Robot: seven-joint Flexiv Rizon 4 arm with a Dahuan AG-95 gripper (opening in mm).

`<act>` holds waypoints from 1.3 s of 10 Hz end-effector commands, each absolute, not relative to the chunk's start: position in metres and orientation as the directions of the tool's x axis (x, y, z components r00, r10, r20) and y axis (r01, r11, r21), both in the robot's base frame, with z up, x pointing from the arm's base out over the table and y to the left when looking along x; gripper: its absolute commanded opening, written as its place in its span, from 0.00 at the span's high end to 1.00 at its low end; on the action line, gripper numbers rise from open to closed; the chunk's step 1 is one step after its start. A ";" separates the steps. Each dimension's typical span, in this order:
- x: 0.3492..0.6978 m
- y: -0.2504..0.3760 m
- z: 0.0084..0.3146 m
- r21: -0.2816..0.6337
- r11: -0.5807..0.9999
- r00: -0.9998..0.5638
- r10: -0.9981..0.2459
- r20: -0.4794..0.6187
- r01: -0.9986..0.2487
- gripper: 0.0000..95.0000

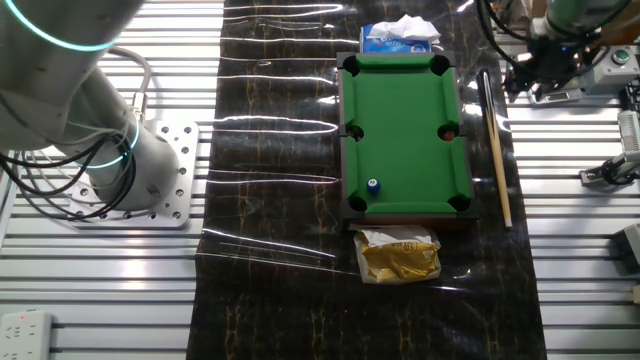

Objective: Hit the pool ball

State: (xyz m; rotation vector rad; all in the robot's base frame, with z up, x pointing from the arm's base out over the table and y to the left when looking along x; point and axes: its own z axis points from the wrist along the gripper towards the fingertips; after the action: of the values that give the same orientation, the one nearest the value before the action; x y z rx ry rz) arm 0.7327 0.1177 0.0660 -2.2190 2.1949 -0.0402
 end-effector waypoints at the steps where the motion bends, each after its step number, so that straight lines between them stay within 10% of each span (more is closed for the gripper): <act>1: 0.728 0.122 0.050 -0.003 0.007 -0.007 -1.000 0.004 -1.000 0.60; 13: 0.695 0.128 0.013 0.028 0.046 -0.046 -0.999 0.004 -0.999 0.60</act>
State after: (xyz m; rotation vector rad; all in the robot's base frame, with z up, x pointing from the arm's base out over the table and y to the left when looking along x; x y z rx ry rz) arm 0.6939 0.1285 0.0122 -2.1865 2.2909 0.0283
